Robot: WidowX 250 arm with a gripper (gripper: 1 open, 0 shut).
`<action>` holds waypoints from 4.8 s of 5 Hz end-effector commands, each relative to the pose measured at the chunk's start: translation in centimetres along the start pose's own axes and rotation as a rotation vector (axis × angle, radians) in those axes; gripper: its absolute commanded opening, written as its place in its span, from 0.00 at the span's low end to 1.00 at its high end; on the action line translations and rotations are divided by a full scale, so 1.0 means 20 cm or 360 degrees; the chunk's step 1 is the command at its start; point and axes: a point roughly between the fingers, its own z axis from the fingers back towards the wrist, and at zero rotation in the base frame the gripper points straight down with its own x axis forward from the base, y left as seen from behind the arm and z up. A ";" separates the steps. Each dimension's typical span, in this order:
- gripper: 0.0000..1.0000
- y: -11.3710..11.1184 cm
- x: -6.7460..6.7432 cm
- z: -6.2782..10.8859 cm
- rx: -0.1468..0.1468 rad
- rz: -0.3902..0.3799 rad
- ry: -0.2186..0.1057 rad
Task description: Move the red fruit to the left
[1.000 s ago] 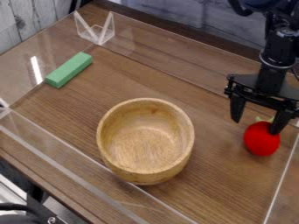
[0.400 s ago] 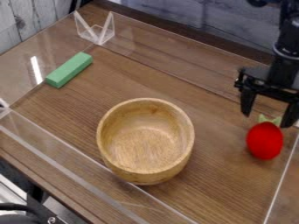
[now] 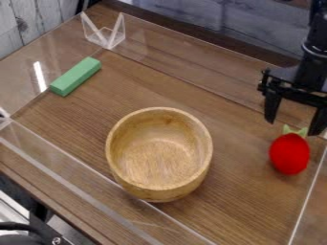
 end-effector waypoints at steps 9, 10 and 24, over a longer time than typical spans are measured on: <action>0.00 0.66 0.13 0.45 -0.0017 0.0187 -0.0391; 0.00 0.81 0.22 0.44 0.0020 0.0363 -0.0399; 0.00 1.02 0.33 0.13 0.0118 0.0161 -0.0494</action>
